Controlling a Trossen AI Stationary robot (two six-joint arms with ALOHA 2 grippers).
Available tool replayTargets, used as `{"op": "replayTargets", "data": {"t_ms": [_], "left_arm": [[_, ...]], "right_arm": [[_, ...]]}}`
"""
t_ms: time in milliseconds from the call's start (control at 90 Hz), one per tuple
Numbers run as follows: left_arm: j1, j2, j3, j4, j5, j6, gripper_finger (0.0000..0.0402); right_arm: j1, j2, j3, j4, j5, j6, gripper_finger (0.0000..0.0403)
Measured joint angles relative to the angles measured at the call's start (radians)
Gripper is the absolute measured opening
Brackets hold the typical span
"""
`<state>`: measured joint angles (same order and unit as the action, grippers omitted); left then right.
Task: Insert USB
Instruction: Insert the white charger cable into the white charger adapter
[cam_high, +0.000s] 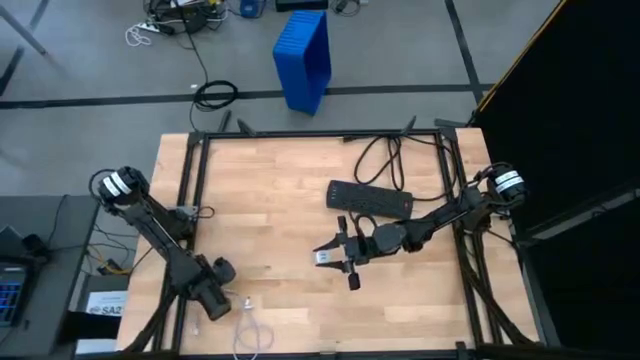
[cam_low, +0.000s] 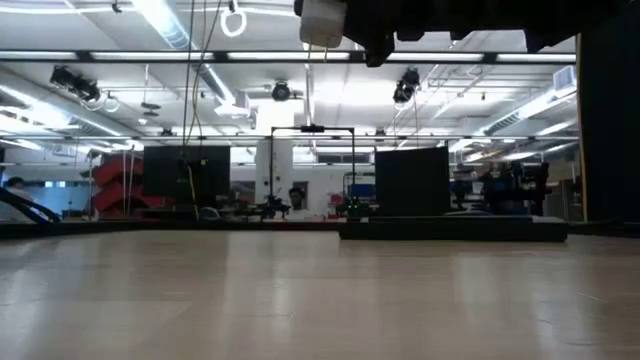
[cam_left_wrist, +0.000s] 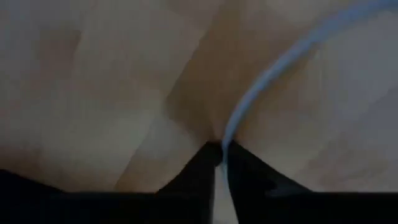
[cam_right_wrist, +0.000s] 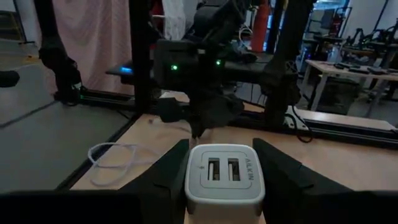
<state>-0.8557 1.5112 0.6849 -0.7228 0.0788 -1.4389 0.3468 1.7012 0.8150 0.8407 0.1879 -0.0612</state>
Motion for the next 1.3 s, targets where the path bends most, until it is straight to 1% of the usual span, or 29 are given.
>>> {"op": "replayTargets", "data": {"t_ms": [122, 222, 256, 311, 344, 422, 567, 678, 733, 822, 889, 989, 1122, 1244, 1300], "left_arm": [[0.069, -0.002, 0.0, -0.017, -0.048, 0.01, 0.0003], [0.14, -0.013, -0.001, -0.028, -0.126, 0.042, 0.0002], [0.167, -0.017, -0.002, -0.028, -0.189, 0.057, 0.0001], [0.219, -0.023, 0.001, -0.023, -0.353, 0.105, 0.0], [0.253, -0.022, 0.004, -0.021, -0.429, 0.136, 0.0001], [0.33, -0.025, 0.014, 0.004, -0.518, 0.234, 0.0002], [0.485, -0.026, 0.022, 0.153, -0.5, 0.473, 0.0002], [0.562, -0.029, 0.023, 0.252, -0.445, 0.58, 0.0001], [0.588, -0.029, 0.026, 0.262, -0.425, 0.615, 0.0], [0.602, -0.031, 0.037, 0.256, -0.423, 0.655, 0.0005], [0.607, -0.031, 0.049, 0.257, -0.416, 0.704, 0.0012], [0.608, -0.038, 0.074, 0.265, -0.414, 0.753, 0.003], [0.597, -0.057, 0.127, 0.284, -0.411, 0.86, 0.0067], [0.54, -0.107, 0.145, 0.479, -0.432, 0.979, 0.0105], [0.51, -0.12, 0.145, 0.556, -0.464, 1.04, 0.0121]], "right_arm": [[-0.002, 0.0, 0.0, 0.014, 0.0, 0.0, 0.0118], [-0.007, 0.0, 0.0, 0.027, -0.001, -0.003, 0.0118], [-0.009, 0.0, 0.0, 0.028, -0.005, -0.003, 0.0118], [-0.011, 0.0, 0.0, 0.028, -0.008, -0.003, 0.0118], [-0.013, 0.0, 0.0, 0.03, -0.01, -0.003, 0.0118], [-0.016, 0.0, 0.0, 0.033, -0.025, -0.002, 0.0118], [-0.017, -0.001, 0.0, 0.027, -0.028, 0.0, 0.0118], [-0.019, -0.002, 0.0, -0.039, -0.024, 0.026, 0.0118], [-0.026, -0.002, 0.0, -0.075, -0.024, 0.057, 0.0118], [-0.036, -0.002, 0.0, -0.16, -0.021, 0.106, 0.0118], [-0.041, -0.001, 0.0, -0.164, -0.017, 0.121, 0.0118], [-0.04, -0.001, 0.0, -0.118, -0.02, 0.113, 0.0118], [-0.035, -0.001, -0.001, 0.005, -0.026, 0.049, 0.0118], [-0.038, -0.001, -0.055, 0.177, -0.035, 0.018, 0.0118], [-0.044, -0.001, -0.096, 0.272, -0.041, 0.015, 0.0118]]}}
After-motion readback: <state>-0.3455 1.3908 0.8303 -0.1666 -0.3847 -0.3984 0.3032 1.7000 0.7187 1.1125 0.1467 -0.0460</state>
